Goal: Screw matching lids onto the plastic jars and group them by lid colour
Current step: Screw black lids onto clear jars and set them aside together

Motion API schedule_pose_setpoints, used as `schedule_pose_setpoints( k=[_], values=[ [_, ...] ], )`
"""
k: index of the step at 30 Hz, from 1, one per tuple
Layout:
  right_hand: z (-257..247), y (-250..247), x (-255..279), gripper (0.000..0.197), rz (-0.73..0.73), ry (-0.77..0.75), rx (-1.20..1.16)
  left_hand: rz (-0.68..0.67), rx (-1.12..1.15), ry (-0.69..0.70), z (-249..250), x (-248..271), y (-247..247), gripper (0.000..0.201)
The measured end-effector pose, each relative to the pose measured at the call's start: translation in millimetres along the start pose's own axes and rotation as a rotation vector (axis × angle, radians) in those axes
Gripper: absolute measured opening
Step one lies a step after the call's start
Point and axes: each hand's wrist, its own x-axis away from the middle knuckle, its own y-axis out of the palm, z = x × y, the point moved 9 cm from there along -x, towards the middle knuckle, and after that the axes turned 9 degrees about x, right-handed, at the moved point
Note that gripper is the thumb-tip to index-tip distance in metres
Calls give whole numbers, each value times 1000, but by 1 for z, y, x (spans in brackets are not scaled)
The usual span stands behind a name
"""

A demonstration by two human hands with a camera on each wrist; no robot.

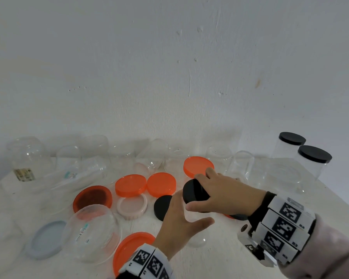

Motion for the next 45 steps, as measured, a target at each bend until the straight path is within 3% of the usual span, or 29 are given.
schedule_pose_setpoints(
  k=[11,15,21,28,34,38,45],
  values=[
    [-7,3,0,68,-68,-127,-170,4,12,13,-2,0,-1,85],
    [-6,6,1,69,-53,-89,-132,3,9,18,-6,-2,-1,87],
    [-7,3,0,72,113,48,80,21,3,28,-8,-3,-1,84],
    [-5,-4,1,68,-84,-138,-146,0,37,41,-7,-2,-1,87],
    [-5,-2,1,64,42,-83,-29,4,21,24,-9,-3,0,85],
    [-3,2,0,74,131,12,67,3,15,20,-8,-2,0,87],
    [2,1,-1,76,-92,-117,-161,-2,32,19,-5,-1,-1,87]
  ],
)
